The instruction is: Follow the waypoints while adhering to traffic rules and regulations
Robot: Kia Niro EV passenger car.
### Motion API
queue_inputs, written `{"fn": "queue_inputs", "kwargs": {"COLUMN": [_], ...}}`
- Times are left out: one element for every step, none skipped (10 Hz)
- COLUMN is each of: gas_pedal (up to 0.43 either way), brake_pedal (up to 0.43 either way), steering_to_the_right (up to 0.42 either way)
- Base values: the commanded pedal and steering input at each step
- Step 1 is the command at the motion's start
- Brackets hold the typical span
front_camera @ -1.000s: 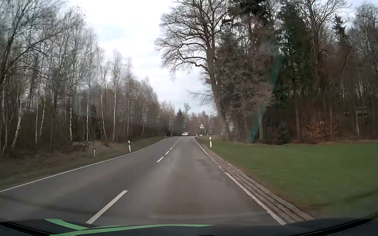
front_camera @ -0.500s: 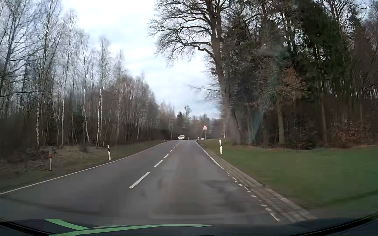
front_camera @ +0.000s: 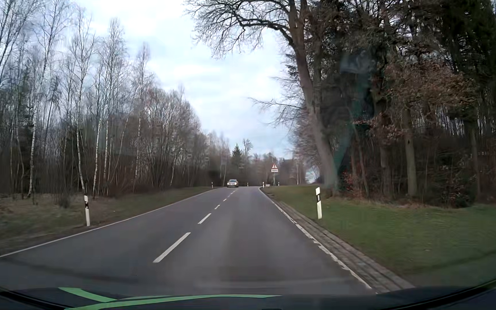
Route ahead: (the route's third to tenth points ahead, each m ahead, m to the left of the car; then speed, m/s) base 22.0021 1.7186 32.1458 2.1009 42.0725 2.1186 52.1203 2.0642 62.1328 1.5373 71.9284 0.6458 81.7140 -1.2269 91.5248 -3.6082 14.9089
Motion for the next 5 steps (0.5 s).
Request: {"fn": "queue_inputs", "kwargs": {"gas_pedal": [0.197, 0.197, 0.197, 0.197, 0.197], "brake_pedal": [0.000, 0.000, 0.000, 0.000, 0.000], "steering_to_the_right": [-0.003, -0.003, -0.002, -0.002, -0.001]}}
